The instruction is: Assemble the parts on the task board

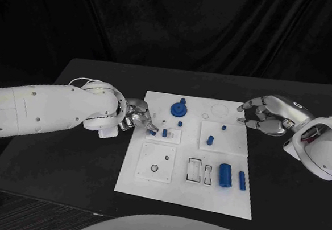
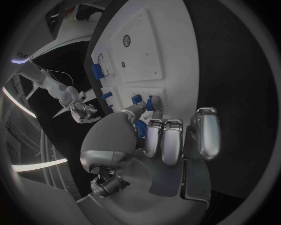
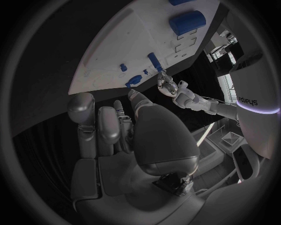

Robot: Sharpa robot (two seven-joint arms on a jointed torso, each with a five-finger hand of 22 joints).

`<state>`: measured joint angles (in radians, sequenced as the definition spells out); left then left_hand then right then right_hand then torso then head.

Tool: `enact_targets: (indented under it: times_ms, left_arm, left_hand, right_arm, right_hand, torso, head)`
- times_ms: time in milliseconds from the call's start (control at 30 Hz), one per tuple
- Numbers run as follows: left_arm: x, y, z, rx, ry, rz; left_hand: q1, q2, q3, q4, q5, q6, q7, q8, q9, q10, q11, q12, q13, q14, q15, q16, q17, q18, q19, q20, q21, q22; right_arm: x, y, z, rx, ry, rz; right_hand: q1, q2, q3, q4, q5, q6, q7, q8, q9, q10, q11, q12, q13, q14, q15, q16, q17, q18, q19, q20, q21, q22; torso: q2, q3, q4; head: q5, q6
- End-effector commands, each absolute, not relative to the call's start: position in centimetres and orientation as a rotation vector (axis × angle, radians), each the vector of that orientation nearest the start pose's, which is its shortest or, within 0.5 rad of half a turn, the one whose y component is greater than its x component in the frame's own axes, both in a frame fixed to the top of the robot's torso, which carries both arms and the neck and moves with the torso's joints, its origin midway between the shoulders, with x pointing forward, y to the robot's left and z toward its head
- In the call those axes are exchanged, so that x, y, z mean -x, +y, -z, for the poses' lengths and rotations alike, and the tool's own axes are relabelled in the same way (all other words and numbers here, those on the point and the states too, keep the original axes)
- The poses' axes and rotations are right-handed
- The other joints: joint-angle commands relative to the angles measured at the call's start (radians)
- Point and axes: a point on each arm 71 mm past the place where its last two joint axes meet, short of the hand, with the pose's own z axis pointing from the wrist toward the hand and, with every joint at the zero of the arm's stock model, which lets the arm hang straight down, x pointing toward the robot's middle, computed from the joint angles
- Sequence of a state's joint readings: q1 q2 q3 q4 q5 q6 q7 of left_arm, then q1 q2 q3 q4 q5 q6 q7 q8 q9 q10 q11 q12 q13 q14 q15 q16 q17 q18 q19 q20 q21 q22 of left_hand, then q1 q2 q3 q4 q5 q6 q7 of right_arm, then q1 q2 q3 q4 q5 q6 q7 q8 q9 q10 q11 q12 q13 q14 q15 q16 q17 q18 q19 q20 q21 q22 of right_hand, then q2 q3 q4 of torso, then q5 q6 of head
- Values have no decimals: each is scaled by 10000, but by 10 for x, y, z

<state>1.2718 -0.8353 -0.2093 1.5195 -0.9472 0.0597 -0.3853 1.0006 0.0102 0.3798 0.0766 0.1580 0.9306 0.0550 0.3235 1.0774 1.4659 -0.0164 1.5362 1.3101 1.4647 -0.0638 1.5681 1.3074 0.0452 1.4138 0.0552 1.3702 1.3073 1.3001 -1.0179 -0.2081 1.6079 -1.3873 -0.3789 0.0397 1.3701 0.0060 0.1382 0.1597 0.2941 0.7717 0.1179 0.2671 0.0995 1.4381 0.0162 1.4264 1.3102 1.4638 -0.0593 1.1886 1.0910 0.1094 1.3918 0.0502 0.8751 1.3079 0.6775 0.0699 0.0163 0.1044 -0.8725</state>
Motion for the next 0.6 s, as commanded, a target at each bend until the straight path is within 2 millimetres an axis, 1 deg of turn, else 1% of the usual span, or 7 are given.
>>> enact_targets:
  times_ms: [33,100,133,200,233,433,600]
  left_arm:
    - [-457,211,254,2077,24064,5478]
    - [-458,211,254,2000,24066,5447]
    - [-458,211,254,1942,24052,5419]
    - [-458,211,254,1880,24028,5392]
    - [-458,211,254,1843,24016,5373]
    - [-459,212,254,1781,23988,5314]
    - [-460,213,254,1761,23958,5346]
  left_hand:
    - [-166,-30,-314,150,-157,-70,40,-47,2,641,74,-61,2150,1061,98,27,2634,122,-71,33,-49,1712]
    - [-269,-62,-534,282,-313,-65,58,-53,-2,641,89,-59,2151,1061,113,27,2634,122,-65,46,-53,1724]
    - [-435,-103,-739,444,-478,-56,79,-59,-9,636,107,-63,2145,1061,129,27,2634,120,-60,58,-56,1733]
    - [-578,-125,-940,596,-579,-63,92,-73,-18,640,123,-58,2149,1061,140,27,2634,124,-67,71,-74,1737]
    - [-718,-131,-1145,744,-754,-65,99,-80,-21,630,129,-66,2139,1061,150,27,2634,126,-70,84,-89,1743]
    - [-943,-106,-1606,1070,-938,-67,103,-63,2,630,141,-63,2139,1061,162,27,2634,129,-63,100,-111,1769]
    - [-1070,24,-1895,1341,-962,9,78,80,111,623,128,-66,2134,1061,158,27,2634,133,-65,100,-137,1788]
  right_arm:
    - [-457,-257,188,1783,16742,-6602]
    - [-457,-257,188,1780,16748,-6601]
    - [-457,-257,188,1780,16749,-6602]
    - [-457,-257,188,1779,16750,-6603]
    - [-457,-257,188,1778,16750,-6603]
    - [-457,-257,189,1775,16764,-6597]
    - [-457,-258,189,1771,16775,-6588]
  right_hand:
    - [83,-15,57,-47,127,68,22,-54,-22,-62,-7,-54,551,221,40,-70,-11,109,-23,21,-60,762]
    - [101,-29,101,-83,247,76,24,-63,-38,-62,-6,-56,548,223,38,-72,-14,109,-19,22,-76,764]
    - [103,-31,107,-88,264,77,25,-65,-41,-61,-6,-55,549,223,38,-74,-16,110,-19,22,-78,764]
    - [107,-36,133,-104,323,82,25,-69,-50,-70,-6,-66,534,225,38,-72,-13,110,-16,22,-88,765]
    - [110,-36,151,-114,359,85,26,-72,-55,-59,-6,-54,548,226,39,-73,-14,110,-14,22,-91,767]
    - [124,-44,212,-153,475,96,27,-82,-73,-63,-6,-59,540,227,38,-79,-22,111,-10,21,-110,771]
    - [130,-43,242,-167,530,101,29,-86,-81,-68,-6,-65,532,228,37,-78,-21,110,-6,21,-110,774]
  torso:
    - [-3,3,-5]
    - [0,3,-1]
    - [0,4,0]
    - [4,4,2]
    - [7,3,1]
    - [7,0,4]
    - [12,2,1]
  head:
    - [11,-2]
    - [10,-2]
    - [12,-2]
    - [10,-2]
    - [9,-2]
    - [9,-2]
    - [27,-2]
